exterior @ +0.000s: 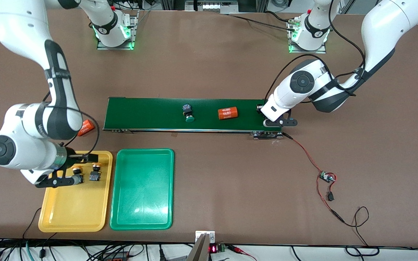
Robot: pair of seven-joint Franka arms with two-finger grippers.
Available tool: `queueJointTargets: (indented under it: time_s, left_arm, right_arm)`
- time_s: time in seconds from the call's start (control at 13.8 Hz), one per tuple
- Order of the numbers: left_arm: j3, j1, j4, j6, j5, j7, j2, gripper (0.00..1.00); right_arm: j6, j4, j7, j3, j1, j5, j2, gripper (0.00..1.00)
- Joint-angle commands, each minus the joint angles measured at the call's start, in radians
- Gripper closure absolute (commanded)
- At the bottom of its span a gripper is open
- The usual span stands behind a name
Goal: Sort buttons by color to trays
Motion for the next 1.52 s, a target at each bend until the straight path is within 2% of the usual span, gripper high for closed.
queueJointTargets:
  time_s: [0.0, 0.14, 0.29, 0.43, 0.58, 0.94, 1.08, 1.16, 1.23, 1.44]
  left_arm:
    - [0.003, -0.020, 0.024, -0.006, -0.002, 0.028, -0.014, 0.00]
    - [-0.006, -0.015, 0.069, -0.041, -0.006, 0.039, -0.032, 0.00]
    - [-0.061, 0.001, 0.182, -0.203, -0.007, 0.042, -0.034, 0.00]
    - [-0.088, -0.006, 0.326, -0.366, -0.009, 0.089, -0.034, 0.00]
    - [-0.088, -0.014, 0.446, -0.483, -0.012, 0.193, -0.032, 0.00]
    - [-0.079, -0.008, 0.613, -0.678, -0.015, 0.436, -0.031, 0.00]
    - [0.018, -0.064, 0.656, -0.684, -0.047, 0.554, -0.093, 0.00]
    - [0.096, -0.093, 0.676, -0.684, -0.120, 0.604, -0.133, 0.00]
    - [0.180, -0.128, 0.686, -0.681, -0.209, 0.658, -0.173, 0.00]
    - [0.491, -0.259, 0.687, -0.669, -0.434, 0.886, -0.297, 0.00]
  right_arm:
    - [0.005, -0.133, 0.094, 0.010, 0.056, 0.010, -0.097, 0.00]
    - [0.020, -0.221, 0.171, 0.010, 0.116, 0.009, -0.151, 0.00]
    - [0.032, -0.278, 0.273, 0.010, 0.176, 0.009, -0.169, 0.00]
    - [0.052, -0.328, 0.350, 0.010, 0.237, 0.006, -0.206, 0.00]
    - [0.051, -0.359, 0.401, 0.012, 0.289, 0.007, -0.235, 0.00]
    - [0.070, -0.379, 0.698, 0.012, 0.437, 0.007, -0.235, 0.00]
    - [0.072, -0.379, 0.737, 0.012, 0.472, 0.010, -0.225, 0.00]
    - [0.072, -0.385, 0.738, 0.012, 0.487, 0.009, -0.218, 0.00]
    - [0.078, -0.390, 0.737, 0.012, 0.506, 0.004, -0.214, 0.00]
    - [0.090, -0.402, 0.676, 0.012, 0.523, -0.009, -0.192, 0.00]
